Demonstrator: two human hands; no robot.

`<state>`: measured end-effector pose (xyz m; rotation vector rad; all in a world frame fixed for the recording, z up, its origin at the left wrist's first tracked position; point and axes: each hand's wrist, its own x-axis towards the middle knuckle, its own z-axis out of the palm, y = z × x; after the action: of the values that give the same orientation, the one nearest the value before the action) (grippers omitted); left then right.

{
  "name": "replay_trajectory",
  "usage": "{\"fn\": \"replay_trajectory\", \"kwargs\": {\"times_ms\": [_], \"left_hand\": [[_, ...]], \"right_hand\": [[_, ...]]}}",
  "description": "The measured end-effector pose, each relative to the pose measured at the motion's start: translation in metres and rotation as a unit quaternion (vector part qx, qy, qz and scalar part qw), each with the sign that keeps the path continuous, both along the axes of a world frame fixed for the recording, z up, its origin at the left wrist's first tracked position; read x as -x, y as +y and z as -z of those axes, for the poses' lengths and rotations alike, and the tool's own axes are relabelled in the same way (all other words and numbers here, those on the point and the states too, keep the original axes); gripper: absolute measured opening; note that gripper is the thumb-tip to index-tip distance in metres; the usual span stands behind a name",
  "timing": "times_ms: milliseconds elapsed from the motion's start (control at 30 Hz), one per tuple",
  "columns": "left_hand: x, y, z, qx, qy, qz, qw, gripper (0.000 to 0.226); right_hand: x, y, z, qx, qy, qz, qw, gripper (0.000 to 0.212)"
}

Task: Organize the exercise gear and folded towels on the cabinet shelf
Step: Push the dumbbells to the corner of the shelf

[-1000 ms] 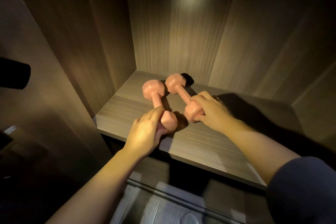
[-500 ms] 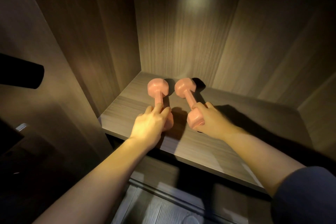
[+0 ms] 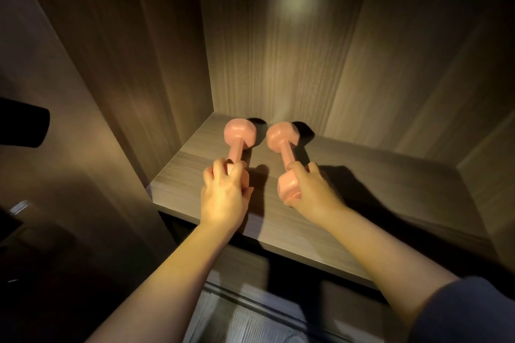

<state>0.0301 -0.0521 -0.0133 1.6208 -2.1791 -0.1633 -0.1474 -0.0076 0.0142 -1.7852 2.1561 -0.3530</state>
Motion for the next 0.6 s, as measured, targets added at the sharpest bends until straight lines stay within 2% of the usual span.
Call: {"fn": "replay_trajectory", "kwargs": {"times_ms": [267, 600], "left_hand": [[-0.01, -0.031, -0.011, -0.061, -0.01, -0.015, 0.998, 0.053], [-0.013, -0.08, -0.022, -0.067, -0.099, -0.074, 0.99, 0.067]], "right_hand": [[-0.003, -0.004, 0.0, 0.006, -0.006, 0.0, 1.0, 0.076], [-0.007, -0.02, 0.004, 0.024, -0.003, -0.003, 1.0, 0.076]]}}
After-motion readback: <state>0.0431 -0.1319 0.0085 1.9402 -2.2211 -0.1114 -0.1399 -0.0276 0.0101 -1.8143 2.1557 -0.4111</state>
